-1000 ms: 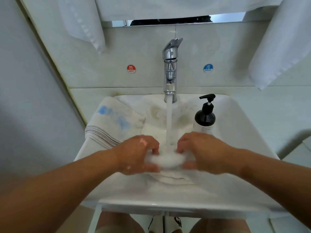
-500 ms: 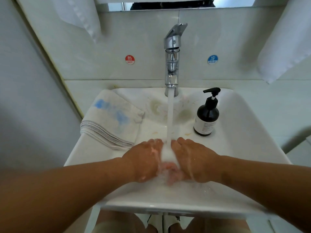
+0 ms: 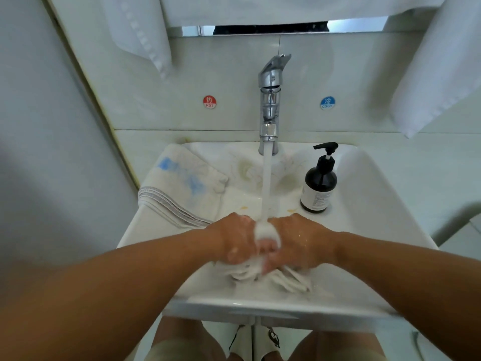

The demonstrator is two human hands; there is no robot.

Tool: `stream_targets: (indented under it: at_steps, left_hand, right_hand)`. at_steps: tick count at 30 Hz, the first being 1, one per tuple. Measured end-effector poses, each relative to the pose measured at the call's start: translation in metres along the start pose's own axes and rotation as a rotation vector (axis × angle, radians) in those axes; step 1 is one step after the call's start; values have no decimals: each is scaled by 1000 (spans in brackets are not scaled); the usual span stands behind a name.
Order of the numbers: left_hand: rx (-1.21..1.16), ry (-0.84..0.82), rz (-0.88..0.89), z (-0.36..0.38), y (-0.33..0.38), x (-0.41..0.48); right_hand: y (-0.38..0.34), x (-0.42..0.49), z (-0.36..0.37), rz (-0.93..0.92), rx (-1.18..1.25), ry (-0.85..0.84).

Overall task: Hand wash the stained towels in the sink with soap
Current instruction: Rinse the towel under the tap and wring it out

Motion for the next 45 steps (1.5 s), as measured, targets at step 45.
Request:
stream_targets:
  at_steps: [45]
  left_hand:
    - [43, 145, 331, 14, 26, -14]
  right_hand:
    - [8, -6, 16, -86, -191, 44]
Point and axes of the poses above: each hand's wrist, its own x-axis towards the middle knuckle, its own z-axis out of the palm, y = z × x, the point moved 8 cm from there along x, towards the middle knuckle, and after that the axes turned 2 degrees about -x, right-handed, at the moved point
